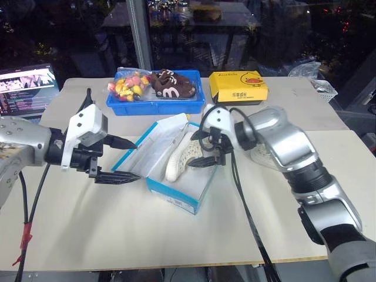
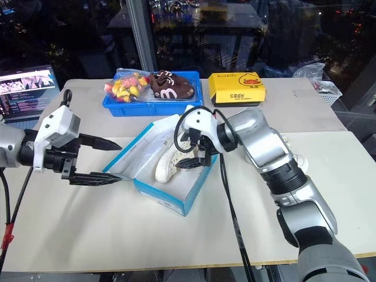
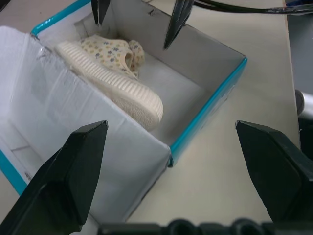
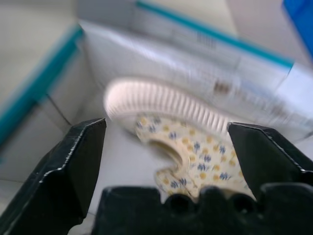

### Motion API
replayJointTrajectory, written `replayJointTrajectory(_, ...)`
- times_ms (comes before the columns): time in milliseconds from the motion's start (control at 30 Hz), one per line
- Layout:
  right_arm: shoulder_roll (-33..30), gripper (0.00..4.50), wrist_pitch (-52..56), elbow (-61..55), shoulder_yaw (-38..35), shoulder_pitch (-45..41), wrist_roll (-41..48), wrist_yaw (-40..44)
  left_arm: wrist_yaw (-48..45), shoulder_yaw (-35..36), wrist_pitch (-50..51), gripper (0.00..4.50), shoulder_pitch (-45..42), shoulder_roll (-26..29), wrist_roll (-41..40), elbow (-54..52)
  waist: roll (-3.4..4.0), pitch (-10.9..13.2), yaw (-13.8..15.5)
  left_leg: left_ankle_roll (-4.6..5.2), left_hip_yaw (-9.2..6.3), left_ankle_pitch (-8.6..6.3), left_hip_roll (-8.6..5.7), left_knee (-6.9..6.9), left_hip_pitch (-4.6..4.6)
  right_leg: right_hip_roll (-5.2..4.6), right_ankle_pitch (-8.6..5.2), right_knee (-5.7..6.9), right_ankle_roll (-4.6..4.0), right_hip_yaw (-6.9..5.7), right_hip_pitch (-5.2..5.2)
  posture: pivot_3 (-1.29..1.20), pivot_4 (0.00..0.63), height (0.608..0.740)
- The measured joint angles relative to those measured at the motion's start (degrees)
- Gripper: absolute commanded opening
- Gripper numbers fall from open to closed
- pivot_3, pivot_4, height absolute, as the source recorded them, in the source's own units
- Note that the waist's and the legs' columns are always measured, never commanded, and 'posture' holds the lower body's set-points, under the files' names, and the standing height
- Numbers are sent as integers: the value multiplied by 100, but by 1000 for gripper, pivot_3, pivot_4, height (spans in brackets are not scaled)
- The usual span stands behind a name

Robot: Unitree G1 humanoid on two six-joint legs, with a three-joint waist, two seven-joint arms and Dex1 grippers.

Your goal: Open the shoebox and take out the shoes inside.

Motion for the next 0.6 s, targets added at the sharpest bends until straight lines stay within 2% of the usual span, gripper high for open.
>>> replayJointTrajectory(467, 374, 4473, -1070, 1122, 465, -164, -807, -117, 157, 224, 91, 4500, 174, 23, -99, -156, -1, 0, -60, 0, 0, 0, 10, -5, 15, 12, 3, 1, -6, 0, 6, 0, 150, 740)
replayJointTrajectory(600, 545, 3401, -1203, 1329, 494, -250, -937, -133, 212, 260, 122, 4500, 206, 23, -117, -225, -4, -3, -64, 0, 0, 0, 12, -6, 28, 13, 4, 2, -7, 0, 17, 0, 150, 740)
